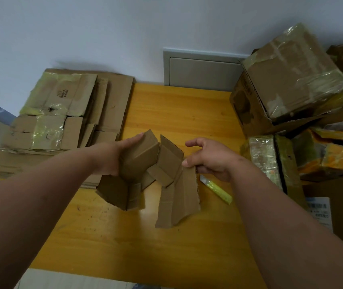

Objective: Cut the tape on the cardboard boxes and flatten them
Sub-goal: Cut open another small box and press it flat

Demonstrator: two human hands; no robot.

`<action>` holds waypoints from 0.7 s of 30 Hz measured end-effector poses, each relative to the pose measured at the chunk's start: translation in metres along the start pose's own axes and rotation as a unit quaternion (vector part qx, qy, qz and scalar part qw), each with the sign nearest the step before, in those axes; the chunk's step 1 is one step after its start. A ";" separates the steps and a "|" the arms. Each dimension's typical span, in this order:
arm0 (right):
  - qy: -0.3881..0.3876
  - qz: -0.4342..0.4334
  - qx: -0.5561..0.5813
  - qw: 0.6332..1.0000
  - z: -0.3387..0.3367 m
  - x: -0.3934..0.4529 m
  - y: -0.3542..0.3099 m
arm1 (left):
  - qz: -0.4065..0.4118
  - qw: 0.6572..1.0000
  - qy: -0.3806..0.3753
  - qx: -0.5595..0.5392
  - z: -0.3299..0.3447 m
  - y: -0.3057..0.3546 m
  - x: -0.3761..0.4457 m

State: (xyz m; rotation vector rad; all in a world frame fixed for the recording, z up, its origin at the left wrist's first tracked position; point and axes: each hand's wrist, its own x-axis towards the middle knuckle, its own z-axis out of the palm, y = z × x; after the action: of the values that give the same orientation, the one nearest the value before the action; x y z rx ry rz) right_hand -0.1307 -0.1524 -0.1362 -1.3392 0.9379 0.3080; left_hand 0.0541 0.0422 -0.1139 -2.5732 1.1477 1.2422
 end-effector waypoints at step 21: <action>0.192 0.009 0.157 0.969 0.020 0.016 0.035 | 0.063 0.947 0.311 0.044 -0.036 0.057 -0.002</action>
State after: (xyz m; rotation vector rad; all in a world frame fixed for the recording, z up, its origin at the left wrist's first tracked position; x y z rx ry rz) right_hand -0.1367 -0.1301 -0.1729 -1.1133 1.2635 -0.0933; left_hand 0.0399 -0.0106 -0.0745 -2.9435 1.4291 0.3565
